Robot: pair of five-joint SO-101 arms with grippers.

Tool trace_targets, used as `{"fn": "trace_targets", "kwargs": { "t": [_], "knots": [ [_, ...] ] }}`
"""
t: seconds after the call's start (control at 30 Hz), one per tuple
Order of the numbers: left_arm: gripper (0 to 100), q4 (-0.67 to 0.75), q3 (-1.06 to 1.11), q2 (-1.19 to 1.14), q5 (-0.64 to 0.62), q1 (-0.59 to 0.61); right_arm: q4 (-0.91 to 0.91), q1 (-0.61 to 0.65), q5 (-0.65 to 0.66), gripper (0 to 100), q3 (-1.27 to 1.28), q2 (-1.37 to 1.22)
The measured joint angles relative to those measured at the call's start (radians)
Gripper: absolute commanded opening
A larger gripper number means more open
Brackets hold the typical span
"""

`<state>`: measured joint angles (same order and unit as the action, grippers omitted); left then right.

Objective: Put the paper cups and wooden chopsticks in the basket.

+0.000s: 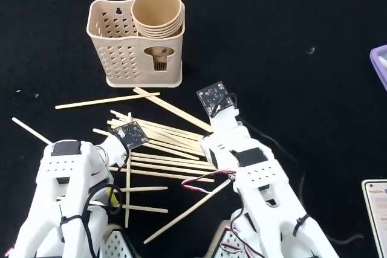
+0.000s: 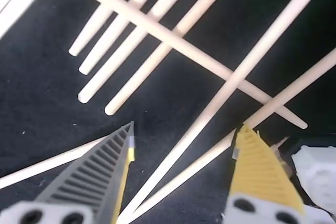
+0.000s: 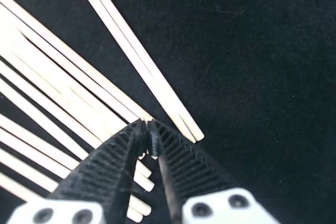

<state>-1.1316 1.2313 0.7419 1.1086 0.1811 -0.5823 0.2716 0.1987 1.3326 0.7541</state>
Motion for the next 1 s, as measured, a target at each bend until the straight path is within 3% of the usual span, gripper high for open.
{"fn": "trace_targets", "kwargs": {
  "t": [0.3, 1.0],
  "knots": [
    [25, -0.132, 0.006, -0.006, 0.063, -0.074, 0.0, 0.0, 0.0, 1.5, 0.0, 0.0],
    [25, -0.071, -0.038, -0.011, 0.069, -0.018, 0.0, 0.0, 0.0, 1.5, 0.0, 0.0]
  ]
}}
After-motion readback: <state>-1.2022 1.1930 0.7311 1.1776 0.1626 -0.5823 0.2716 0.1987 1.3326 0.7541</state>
